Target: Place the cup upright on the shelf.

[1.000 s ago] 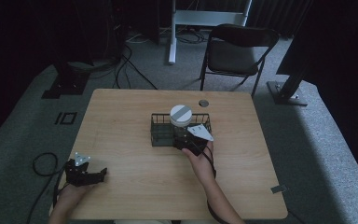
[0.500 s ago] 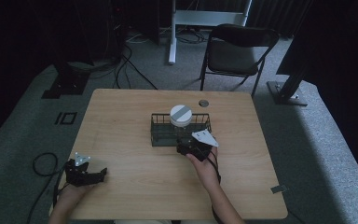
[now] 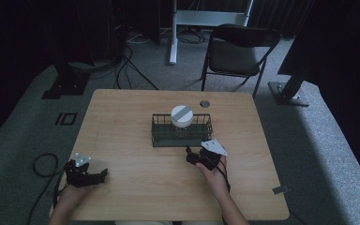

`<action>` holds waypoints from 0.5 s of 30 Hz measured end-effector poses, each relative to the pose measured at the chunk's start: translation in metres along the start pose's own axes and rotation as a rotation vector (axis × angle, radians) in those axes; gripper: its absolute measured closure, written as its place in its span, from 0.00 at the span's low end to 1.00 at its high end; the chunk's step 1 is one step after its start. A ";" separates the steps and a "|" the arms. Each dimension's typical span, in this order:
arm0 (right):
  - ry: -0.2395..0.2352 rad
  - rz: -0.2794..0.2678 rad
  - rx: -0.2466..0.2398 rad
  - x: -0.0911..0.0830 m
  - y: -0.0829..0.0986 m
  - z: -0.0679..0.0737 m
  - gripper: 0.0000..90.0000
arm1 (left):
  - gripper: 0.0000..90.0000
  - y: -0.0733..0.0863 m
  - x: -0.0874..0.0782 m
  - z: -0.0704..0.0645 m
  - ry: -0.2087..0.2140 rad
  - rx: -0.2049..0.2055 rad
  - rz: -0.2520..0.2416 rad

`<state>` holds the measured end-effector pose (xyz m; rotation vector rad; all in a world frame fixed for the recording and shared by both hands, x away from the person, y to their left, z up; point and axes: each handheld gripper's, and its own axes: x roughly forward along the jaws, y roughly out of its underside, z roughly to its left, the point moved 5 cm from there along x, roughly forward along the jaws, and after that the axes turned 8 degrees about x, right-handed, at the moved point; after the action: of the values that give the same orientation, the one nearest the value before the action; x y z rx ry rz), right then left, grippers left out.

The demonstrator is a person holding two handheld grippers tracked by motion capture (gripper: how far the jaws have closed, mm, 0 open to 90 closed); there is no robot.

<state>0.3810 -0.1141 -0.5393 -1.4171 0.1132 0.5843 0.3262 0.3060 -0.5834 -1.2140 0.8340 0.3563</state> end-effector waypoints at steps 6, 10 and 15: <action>0.011 0.028 0.013 -0.002 0.007 -0.013 0.12 | 0.01 0.000 0.000 0.000 0.000 0.000 0.001; 0.024 0.040 0.015 -0.004 0.009 -0.023 0.12 | 0.01 0.000 0.000 0.000 0.000 0.000 0.001; 0.027 0.052 0.017 -0.005 0.012 -0.028 0.12 | 0.01 0.000 0.000 0.000 0.000 0.000 0.001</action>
<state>0.3791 -0.1419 -0.5529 -1.4089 0.1769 0.6059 0.3262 0.3060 -0.5834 -1.2138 0.8346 0.3571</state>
